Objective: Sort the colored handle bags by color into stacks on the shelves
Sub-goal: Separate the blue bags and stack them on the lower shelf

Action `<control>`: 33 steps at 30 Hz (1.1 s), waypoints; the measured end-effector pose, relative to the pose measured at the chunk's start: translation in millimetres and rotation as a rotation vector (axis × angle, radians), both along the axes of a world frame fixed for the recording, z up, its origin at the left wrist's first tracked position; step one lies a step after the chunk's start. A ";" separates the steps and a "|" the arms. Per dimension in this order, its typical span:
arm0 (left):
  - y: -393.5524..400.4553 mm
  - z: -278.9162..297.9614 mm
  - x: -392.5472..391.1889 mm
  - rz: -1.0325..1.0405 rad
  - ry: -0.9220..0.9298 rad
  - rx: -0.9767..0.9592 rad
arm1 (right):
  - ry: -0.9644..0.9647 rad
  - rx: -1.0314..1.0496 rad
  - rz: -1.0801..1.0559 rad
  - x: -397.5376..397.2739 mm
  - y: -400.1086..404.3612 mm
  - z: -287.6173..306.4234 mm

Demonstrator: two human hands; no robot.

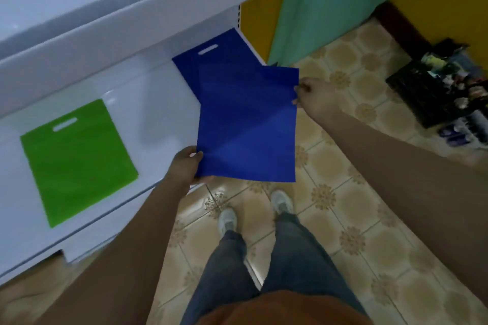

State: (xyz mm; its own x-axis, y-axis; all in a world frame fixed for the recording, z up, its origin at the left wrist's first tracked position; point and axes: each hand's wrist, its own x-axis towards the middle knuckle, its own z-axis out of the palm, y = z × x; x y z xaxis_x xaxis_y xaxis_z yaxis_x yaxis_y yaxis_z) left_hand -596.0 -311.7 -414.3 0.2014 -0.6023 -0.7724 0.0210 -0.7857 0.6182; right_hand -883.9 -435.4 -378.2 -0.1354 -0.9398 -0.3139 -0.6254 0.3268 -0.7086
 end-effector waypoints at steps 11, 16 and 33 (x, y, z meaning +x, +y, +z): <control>-123.5 -39.7 -56.3 0.660 0.156 -0.055 | 0.079 -0.116 0.449 21.7 -148.9 -32.2; -155.2 -55.6 -65.0 0.591 0.059 0.020 | 0.146 0.081 0.553 -5.6 -131.0 -107.8; -142.2 -87.2 -44.9 0.082 -0.725 0.111 | 0.133 0.063 0.517 4.1 -108.1 -143.5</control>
State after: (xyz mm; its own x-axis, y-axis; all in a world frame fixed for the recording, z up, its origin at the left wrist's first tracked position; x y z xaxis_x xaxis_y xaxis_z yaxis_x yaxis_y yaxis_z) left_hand -641.0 -453.9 -501.5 0.7255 -0.4898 -0.4834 -0.3016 -0.8577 0.4163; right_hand -879.8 -543.4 -521.6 0.2974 -0.8742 -0.3837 -0.7993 -0.0082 -0.6008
